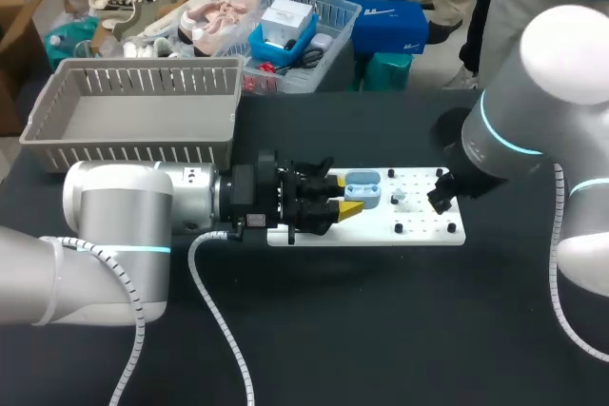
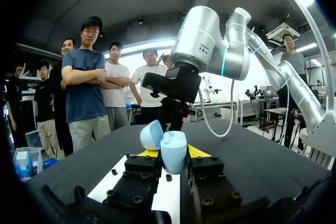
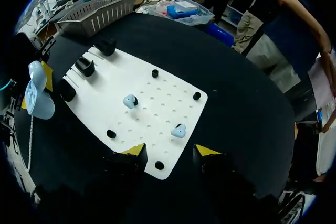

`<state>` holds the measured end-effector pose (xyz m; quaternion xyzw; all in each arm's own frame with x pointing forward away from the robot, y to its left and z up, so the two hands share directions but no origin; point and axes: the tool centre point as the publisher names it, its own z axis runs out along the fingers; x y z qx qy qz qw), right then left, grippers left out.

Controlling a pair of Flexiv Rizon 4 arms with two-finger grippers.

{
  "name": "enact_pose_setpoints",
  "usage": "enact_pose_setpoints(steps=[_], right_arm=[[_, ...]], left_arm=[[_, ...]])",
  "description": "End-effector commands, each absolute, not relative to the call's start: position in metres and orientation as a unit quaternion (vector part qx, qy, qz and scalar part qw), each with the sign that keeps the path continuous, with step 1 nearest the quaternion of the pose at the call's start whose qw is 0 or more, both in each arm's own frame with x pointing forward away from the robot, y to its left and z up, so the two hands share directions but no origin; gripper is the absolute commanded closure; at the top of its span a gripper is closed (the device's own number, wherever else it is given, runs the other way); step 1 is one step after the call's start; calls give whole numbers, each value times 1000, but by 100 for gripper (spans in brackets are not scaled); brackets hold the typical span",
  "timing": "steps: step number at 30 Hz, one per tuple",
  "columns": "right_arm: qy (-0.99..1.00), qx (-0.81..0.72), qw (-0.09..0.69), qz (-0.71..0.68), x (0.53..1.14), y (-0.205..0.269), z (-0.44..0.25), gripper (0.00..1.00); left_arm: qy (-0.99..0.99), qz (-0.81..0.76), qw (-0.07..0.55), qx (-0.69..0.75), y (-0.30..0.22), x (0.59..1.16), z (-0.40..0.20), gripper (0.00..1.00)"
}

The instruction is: Pick up each earbud case from the left stands, insert the matching earbuds, close the lid, and place the case in the box.

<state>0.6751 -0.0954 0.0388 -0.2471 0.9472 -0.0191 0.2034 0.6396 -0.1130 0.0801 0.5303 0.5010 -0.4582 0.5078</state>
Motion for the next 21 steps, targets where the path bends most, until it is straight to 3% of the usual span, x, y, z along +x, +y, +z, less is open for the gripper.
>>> enact_pose_setpoints(steps=[1,21], right_arm=[[944,-225,220,-99,680,-92,31,53],[950,-206,206,-116,693,-94,22,56]], left_arm=[[501,-458,508,530,-114,640,79,100],[501,-458,508,530,-114,640,79,100]])
